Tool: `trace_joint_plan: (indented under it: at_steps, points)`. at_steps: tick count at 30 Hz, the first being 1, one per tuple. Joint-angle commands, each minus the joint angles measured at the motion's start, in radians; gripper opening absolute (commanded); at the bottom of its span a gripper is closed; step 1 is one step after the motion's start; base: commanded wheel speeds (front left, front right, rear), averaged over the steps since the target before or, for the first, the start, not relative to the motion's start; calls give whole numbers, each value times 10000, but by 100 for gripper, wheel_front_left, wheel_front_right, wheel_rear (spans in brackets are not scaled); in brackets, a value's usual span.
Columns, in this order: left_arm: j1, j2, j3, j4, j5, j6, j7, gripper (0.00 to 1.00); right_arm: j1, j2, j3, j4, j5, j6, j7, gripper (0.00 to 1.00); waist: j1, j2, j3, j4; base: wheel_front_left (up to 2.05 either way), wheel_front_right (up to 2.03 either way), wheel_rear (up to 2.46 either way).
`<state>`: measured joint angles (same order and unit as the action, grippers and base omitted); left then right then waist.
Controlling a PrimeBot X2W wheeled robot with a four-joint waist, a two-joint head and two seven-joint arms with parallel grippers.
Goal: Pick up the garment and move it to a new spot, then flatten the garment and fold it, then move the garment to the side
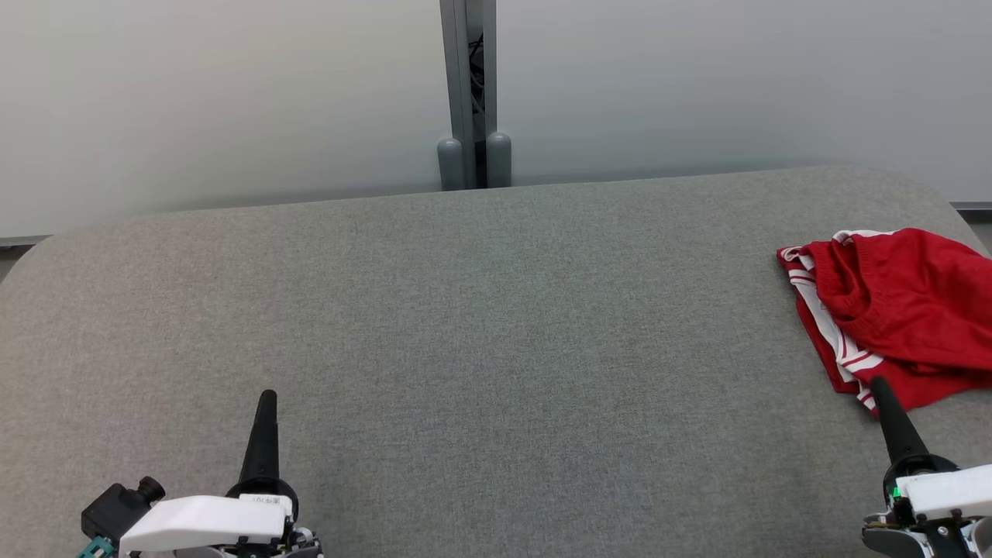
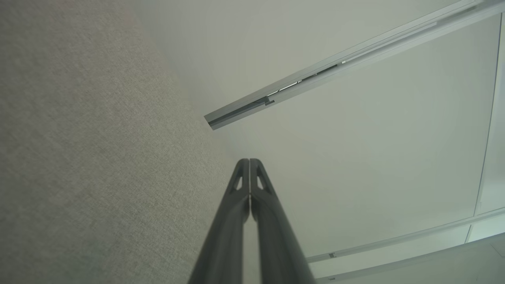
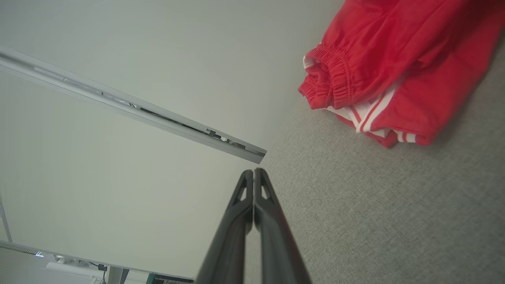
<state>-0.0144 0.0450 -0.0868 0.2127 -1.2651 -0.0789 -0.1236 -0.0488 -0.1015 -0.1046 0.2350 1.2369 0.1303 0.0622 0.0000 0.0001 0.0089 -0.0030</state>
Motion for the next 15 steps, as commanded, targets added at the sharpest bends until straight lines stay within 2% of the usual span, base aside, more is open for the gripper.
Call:
trace_joint_plan:
  at_steps: [1,15]
  points:
    - [-292,49,-6,-81,-272,-73,42,0,-40,-114,-113,-151,307,6,121,0,0,-1,-2,1,0,0,0]
    - [-453,57,-46,-83,-1346,-217,208,0,-34,-147,-485,-205,1604,6,579,0,0,-1,-22,9,0,0,0]
